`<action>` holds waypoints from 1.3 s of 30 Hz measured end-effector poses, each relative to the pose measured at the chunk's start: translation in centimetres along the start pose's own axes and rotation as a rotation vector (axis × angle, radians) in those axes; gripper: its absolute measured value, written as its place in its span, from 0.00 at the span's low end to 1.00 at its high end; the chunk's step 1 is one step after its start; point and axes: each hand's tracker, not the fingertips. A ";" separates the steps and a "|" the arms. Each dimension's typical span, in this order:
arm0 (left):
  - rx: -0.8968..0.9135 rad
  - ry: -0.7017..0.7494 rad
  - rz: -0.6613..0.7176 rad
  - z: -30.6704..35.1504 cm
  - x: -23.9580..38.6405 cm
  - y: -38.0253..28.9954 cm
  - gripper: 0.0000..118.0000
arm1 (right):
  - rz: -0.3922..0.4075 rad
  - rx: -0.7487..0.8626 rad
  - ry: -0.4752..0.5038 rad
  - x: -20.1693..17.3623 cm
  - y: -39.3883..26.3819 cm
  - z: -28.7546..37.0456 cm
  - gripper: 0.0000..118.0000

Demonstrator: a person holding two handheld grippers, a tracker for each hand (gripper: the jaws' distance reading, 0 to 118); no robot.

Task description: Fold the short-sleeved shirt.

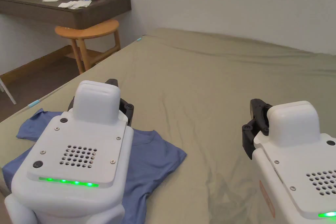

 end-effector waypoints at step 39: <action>-0.945 -0.118 0.049 -25.1 -4.1 -28.7 0.99 | 0.015 -0.205 -0.005 -0.7 -3.9 -6.1 0.01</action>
